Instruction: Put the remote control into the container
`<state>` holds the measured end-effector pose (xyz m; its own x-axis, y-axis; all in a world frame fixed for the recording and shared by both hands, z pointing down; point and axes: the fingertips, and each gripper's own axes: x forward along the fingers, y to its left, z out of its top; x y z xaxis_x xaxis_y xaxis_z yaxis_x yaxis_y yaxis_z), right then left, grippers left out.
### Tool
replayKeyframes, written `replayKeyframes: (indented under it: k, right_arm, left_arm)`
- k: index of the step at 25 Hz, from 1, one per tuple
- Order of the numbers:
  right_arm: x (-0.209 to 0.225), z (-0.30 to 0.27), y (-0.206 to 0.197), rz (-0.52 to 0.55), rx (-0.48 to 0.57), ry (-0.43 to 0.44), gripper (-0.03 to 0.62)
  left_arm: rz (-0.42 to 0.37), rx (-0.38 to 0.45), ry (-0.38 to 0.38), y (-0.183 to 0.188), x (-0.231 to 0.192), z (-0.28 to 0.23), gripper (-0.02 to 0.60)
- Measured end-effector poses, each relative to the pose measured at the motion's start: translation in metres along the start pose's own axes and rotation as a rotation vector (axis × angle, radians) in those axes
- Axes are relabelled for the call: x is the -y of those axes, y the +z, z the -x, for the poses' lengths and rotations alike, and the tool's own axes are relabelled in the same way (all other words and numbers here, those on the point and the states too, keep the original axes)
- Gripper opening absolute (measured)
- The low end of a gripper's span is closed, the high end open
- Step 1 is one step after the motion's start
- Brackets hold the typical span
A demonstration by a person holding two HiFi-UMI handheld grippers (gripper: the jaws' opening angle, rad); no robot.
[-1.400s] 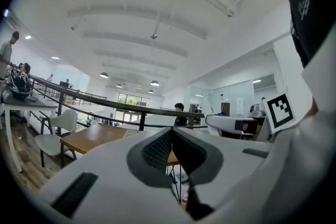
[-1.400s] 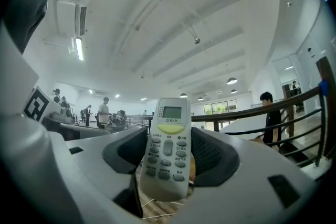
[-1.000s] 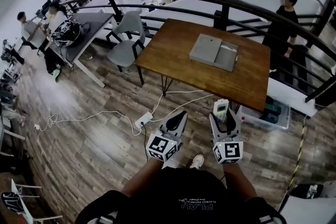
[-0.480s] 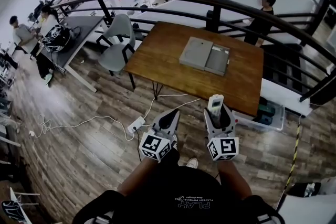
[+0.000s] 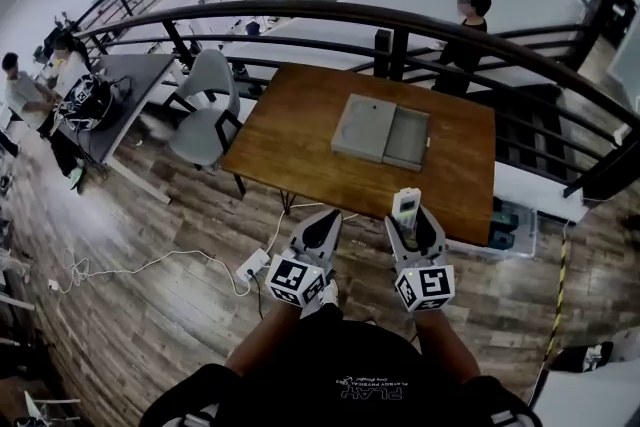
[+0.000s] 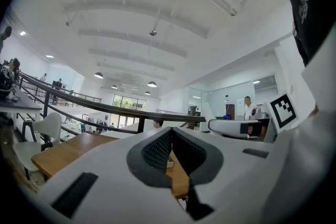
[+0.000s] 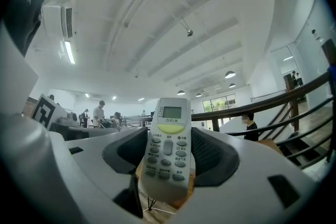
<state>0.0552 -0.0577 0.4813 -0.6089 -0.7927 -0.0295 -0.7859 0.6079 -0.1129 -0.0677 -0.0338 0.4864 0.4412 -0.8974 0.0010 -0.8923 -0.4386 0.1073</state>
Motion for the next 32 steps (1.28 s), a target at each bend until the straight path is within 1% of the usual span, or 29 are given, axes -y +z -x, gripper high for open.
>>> replayKeyframes:
  k: [3,7,12,17,23,27,32]
  right_arm:
    - [-0.005,-0.022,0.003,-0.010,0.009,0.005,0.262]
    - [-0.009,-0.044,0.002,-0.023,0.006,-0.020,0.262]
    - [-0.006,-0.076,0.000,-0.023,-0.002,-0.069,0.262]
    - [-0.001,-0.094,0.002,0.000,-0.002,-0.121,0.262]
    - [0.004,-0.116,0.003,0.028,-0.003,-0.165,0.262]
    - [0.017,-0.129,0.005,0.047,-0.013,-0.182,0.262]
    - [0.049,-0.148,-0.002,0.046,-0.044,-0.201,0.262]
  left_arm:
    - [0.001,-0.023,-0.012,0.004,-0.021,-0.010,0.006]
    - [0.014,-0.055,-0.041,0.007,-0.040,-0.016,0.006]
    - [0.014,-0.031,-0.072,0.014,-0.071,-0.031,0.006]
    - [0.015,-0.031,-0.116,0.017,-0.085,-0.043,0.006]
    - [0.016,-0.022,-0.135,0.021,-0.112,-0.059,0.006]
    - [0.021,-0.025,-0.141,0.021,-0.122,-0.073,0.006]
    - [0.032,-0.038,-0.150,0.020,-0.126,-0.106,0.006]
